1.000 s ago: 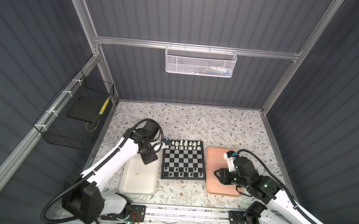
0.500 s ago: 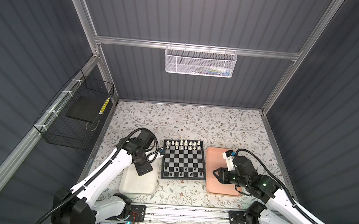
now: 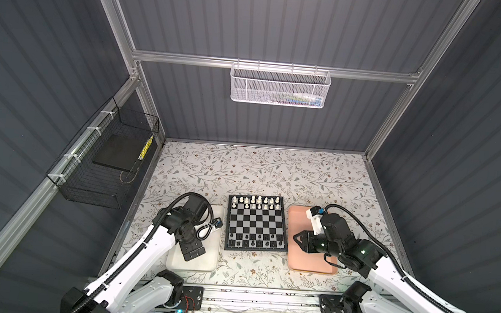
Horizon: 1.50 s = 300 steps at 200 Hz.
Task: Set up the chess pieces on the board
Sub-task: 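Lower the open left gripper onto the last white pawn in the tray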
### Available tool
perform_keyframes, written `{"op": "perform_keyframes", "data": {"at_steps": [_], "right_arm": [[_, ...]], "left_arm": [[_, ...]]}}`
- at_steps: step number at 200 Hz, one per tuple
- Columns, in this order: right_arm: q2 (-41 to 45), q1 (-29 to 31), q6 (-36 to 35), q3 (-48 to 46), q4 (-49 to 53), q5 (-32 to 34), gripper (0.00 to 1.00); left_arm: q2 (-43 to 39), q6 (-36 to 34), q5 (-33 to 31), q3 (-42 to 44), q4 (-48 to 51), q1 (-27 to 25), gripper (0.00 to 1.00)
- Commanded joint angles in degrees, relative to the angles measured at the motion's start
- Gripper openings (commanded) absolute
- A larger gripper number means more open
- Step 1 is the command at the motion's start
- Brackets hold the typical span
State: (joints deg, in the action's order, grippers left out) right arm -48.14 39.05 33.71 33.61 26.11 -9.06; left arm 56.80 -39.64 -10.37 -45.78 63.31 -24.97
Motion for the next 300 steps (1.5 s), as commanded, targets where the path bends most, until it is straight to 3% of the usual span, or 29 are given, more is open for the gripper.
{"op": "perform_keyframes", "data": {"at_steps": [1, 89, 138, 300], "right_arm": [[1.3, 0.0, -1.2, 0.8, -0.9, -0.4, 0.36], [2.7, 0.0, -1.1, -2.2, -3.5, -0.3, 0.36], [0.5, 0.1, -3.0, -1.0, -3.5, -1.1, 0.36], [3.5, 0.1, -2.6, -2.6, -3.0, -0.1, 0.36]], "left_arm": [[1.4, 0.7, -0.6, 0.6, -0.7, 0.6, 1.00], [9.4, 1.9, -0.8, 2.5, -3.8, 4.7, 0.93], [16.4, 1.4, 1.4, 2.8, -4.9, 7.3, 0.78], [20.1, 2.7, 2.4, 5.0, -9.4, 7.7, 0.46]]}}
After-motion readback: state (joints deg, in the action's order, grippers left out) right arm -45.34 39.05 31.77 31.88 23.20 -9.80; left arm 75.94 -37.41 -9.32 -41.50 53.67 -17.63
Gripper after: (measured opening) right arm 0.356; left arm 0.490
